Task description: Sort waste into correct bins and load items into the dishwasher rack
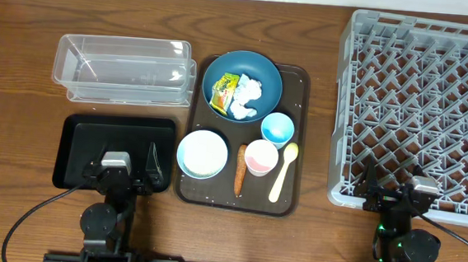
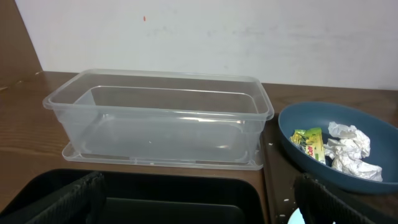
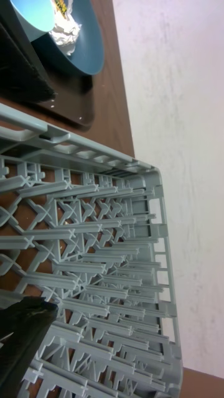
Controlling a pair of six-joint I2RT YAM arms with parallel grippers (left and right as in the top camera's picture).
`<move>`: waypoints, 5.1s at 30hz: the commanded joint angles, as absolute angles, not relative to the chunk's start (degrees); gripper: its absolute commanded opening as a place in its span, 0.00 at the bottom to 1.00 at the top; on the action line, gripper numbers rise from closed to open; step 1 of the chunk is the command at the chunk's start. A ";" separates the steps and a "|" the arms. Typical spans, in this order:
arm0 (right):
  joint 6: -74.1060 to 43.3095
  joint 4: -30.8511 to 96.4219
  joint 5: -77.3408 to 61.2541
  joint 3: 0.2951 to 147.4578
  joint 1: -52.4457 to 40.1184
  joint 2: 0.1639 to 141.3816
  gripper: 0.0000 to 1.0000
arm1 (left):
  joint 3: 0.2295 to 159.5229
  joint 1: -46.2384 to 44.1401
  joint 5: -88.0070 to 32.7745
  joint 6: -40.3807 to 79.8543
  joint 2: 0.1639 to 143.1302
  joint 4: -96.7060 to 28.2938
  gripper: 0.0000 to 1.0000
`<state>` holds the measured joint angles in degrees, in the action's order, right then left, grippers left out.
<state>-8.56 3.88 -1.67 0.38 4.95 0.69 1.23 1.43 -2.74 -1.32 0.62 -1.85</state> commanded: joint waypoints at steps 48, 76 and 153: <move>-3.99 38.50 1.13 56.93 3.77 61.89 0.99 | 60.55 1.56 -7.29 2.22 62.98 -47.53 0.98; -4.64 36.75 0.60 57.95 3.77 63.18 0.99 | 81.89 -15.29 -12.40 3.66 93.03 -32.40 0.96; -4.67 39.55 0.60 57.95 3.77 63.20 0.99 | 81.10 -6.20 0.71 3.73 95.66 -28.25 0.06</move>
